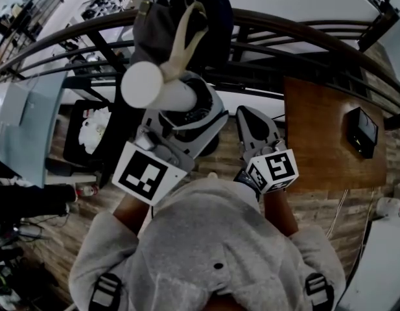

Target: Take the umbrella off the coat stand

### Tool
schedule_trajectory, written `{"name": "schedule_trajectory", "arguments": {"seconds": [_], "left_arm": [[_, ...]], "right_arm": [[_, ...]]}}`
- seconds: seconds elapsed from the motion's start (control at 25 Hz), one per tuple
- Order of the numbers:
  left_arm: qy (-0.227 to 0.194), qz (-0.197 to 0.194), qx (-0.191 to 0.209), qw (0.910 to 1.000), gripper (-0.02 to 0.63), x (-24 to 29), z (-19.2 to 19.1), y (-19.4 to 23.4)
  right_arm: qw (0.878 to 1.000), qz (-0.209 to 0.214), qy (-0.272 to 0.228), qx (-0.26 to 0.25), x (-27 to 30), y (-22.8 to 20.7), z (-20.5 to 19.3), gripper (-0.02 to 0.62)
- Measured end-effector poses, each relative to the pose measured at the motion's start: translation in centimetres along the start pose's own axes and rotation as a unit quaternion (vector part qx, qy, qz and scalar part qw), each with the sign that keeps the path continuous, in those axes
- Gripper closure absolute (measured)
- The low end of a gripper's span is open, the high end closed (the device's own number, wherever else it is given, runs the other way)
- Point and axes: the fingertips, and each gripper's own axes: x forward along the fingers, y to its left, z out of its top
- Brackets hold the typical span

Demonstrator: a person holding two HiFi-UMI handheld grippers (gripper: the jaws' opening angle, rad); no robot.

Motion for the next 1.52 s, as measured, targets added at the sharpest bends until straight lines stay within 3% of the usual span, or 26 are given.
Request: {"name": "schedule_trajectory", "arguments": {"seconds": [0.52, 0.64, 0.84, 0.96, 1.16, 1.52], "left_arm": [[0.015, -0.037, 0.021, 0.999, 0.33, 2.3, 0.4, -2.4], [0.021, -0.037, 0.009, 0.999, 0.33, 3.2, 0.0, -2.8], [0.038, -0.01, -0.021, 0.999, 0.33, 4.2, -2.2, -1.3], [0.044, 0.011, -0.03, 0.9985, 0.33, 4.4, -4.3, -1.1], [0.054, 0.041, -0.021, 0.9975, 0.33, 3.9, -6.9, -0.9], [0.094, 0.075, -0.028, 0.9924, 0.33, 0.2, -10.3, 0.2]], "right_arm": [[1.0, -0.014, -0.009, 0.012, -1.1, -1.7, 0.2, 0.586], [1.0, -0.022, -0.011, 0.016, -1.4, -2.2, 0.2, 0.586], [0.999, -0.03, -0.028, 0.018, -1.0, -4.1, 0.6, 0.586], [0.998, -0.047, -0.015, 0.033, -2.4, -5.3, -0.5, 0.586], [0.996, -0.067, 0.0, 0.052, -3.5, -7.2, -1.9, 0.586], [0.995, -0.066, 0.028, 0.066, -3.5, -5.1, -3.5, 0.586]]}}
